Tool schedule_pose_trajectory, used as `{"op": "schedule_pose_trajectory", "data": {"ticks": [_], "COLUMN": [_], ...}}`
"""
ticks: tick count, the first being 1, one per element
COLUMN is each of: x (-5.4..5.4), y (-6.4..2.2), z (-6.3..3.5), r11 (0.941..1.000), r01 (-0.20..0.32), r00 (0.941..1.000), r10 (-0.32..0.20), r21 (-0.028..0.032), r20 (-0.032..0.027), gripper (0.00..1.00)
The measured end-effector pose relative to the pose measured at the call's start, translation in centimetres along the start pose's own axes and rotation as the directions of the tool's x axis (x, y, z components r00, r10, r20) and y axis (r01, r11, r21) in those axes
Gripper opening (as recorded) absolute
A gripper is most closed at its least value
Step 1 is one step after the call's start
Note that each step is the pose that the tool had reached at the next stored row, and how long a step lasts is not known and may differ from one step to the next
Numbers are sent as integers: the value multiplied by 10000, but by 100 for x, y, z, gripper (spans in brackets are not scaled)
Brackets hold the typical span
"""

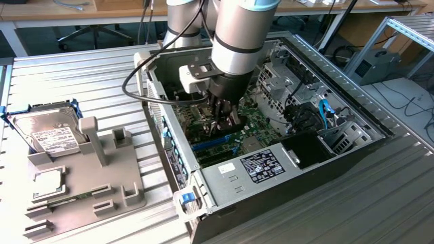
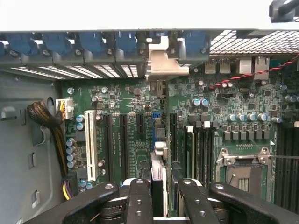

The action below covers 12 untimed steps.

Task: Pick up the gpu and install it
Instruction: 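Insert the gpu into the slot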

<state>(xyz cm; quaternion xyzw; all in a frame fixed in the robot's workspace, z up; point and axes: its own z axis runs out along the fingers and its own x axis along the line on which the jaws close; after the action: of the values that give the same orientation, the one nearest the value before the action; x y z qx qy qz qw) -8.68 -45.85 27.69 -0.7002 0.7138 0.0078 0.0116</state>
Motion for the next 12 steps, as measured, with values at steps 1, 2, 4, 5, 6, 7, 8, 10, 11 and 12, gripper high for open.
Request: {"op": "schedule_pose_trajectory", "data": {"ticks": [1,2,4,5,6,7,8,10,11,12], "x": [4,8,15,17,18,18,19,19,20,20], "y": [4,7,13,15,16,18,20,21,22,24], "z": [5,9,19,24,30,36,43,58,65,71], "r11": [10000,10000,10000,10000,10000,10000,10000,10000,10000,10000], "r01": [0,0,0,0,0,0,0,1,0,1], "r00": [10000,10000,10000,10000,10000,10000,10000,10000,10000,10000], "r10": [0,0,0,0,0,0,0,-1,0,-1], "r21": [1,0,1,0,1,0,1,1,1,1], "r20": [-3,-7,-15,-21,-24,-26,-26,-29,-31,-31], "gripper": [27,27,27,27,27,27,27,27,27,27]}}
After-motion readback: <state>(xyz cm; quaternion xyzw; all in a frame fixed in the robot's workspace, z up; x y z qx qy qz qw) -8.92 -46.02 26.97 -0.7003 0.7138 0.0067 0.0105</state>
